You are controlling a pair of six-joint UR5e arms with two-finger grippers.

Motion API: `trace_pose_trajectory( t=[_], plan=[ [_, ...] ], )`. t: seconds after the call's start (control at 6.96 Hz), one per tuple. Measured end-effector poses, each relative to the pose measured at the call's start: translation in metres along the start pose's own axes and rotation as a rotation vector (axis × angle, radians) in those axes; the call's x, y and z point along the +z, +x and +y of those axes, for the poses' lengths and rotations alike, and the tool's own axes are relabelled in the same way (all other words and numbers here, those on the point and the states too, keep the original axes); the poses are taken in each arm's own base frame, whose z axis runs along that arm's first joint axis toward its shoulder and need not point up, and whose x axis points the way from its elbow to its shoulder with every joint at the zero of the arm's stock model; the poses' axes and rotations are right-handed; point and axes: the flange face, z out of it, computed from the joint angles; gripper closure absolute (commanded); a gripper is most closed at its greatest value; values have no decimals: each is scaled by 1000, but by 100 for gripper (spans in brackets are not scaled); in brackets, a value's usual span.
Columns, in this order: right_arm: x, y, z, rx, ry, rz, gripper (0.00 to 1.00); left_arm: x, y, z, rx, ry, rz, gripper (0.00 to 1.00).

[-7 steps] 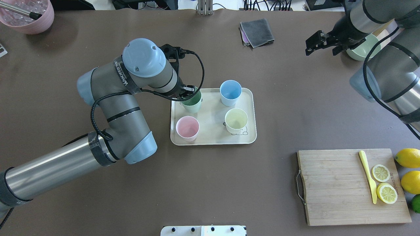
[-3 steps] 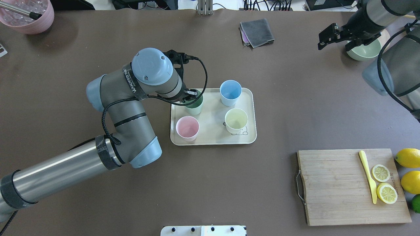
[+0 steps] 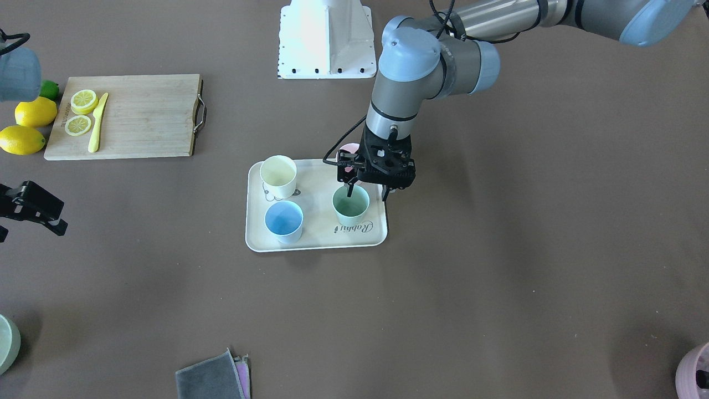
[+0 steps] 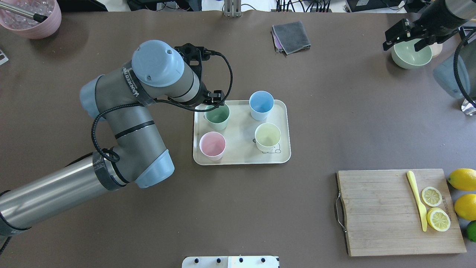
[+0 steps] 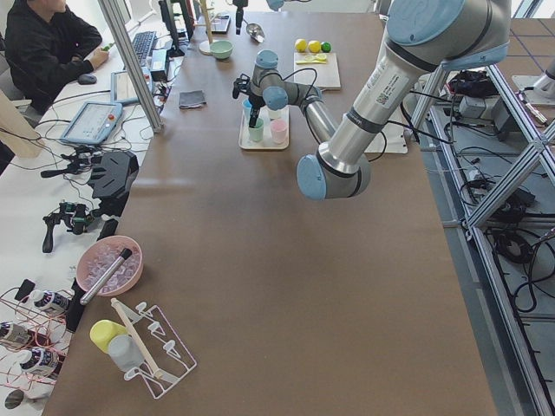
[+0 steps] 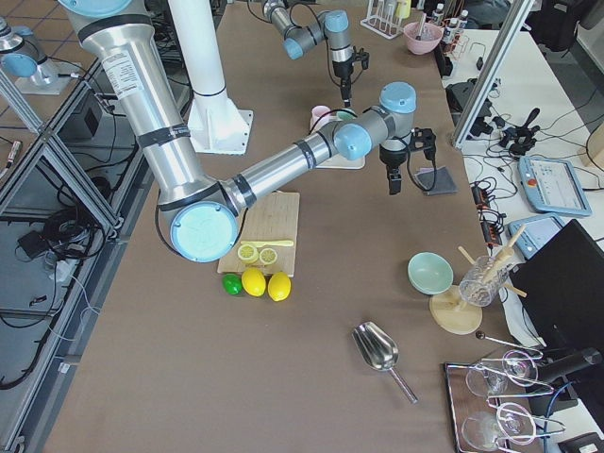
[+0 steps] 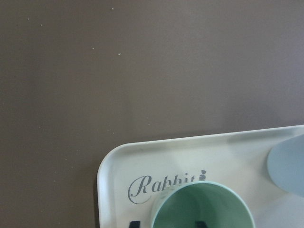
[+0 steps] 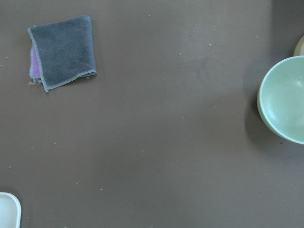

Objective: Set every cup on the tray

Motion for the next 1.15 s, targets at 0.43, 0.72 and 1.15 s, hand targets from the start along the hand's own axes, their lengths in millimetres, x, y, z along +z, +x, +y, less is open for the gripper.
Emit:
trace_pose_trajectory(
  t=[0.43,0.72,1.15],
  plan=[
    [-1,90,17,-74,9,119,0,-86,-113,-25,49,22,18,2],
    [-5,159,18,9,23,233,0,-132,-203,-45,56,62,5,2],
    [-30,228,48,141,6,153,0,-153,-343,-65,23,117,-97,2]
  ],
)
